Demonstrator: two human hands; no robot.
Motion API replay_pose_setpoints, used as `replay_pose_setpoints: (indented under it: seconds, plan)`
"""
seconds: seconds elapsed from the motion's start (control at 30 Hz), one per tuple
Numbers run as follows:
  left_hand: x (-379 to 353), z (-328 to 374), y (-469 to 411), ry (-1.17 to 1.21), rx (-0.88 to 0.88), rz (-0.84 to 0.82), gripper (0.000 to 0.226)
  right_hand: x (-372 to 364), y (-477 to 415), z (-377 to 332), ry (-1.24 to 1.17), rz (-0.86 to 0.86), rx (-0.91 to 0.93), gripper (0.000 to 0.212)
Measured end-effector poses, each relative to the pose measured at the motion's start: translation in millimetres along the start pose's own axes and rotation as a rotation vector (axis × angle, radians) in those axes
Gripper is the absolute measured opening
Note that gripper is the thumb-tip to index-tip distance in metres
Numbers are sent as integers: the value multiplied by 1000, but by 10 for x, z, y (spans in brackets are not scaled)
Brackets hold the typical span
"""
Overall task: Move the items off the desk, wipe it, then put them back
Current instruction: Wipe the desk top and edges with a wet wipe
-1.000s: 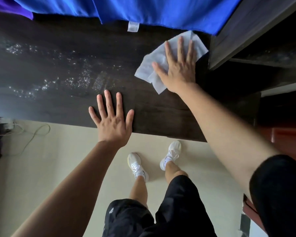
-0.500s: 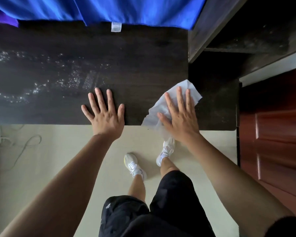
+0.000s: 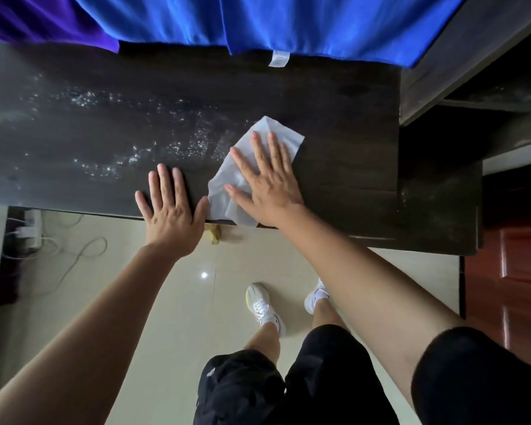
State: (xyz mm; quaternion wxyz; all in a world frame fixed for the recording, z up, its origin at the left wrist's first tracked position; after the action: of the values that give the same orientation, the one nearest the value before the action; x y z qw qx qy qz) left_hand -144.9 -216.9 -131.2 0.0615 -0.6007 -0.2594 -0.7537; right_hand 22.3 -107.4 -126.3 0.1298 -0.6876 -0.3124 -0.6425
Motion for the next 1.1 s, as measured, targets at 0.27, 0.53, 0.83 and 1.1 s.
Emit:
replay_pose_setpoints:
  seconds: [0.27, 0.53, 0.83, 1.1]
  plan:
    - [-10, 15, -30, 0, -28, 14, 78, 138, -77, 1047, -12, -31, -246, 78]
    - [-6, 31, -24, -17, -48, 20, 77, 392, -884, 1232, -57, 28, -447, 75]
    - [0, 28, -8, -34, -41, 41, 76, 358, -1486, -262, 46, -64, 256, 65]
    - [78, 39, 9, -20, -24, 2, 75, 498, -1534, 783, -22, -21, 59, 66]
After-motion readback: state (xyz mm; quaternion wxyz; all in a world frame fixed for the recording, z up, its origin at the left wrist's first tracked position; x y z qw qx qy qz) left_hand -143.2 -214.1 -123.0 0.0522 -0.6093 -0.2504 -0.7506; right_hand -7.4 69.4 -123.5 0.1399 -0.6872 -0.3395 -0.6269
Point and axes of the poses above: each hand's wrist, its own y-axis away from the middle knuckle, its own x-axis out of the back of the hand, z = x × y, the point moved 6 cm from there along -y, towards the middle knuckle
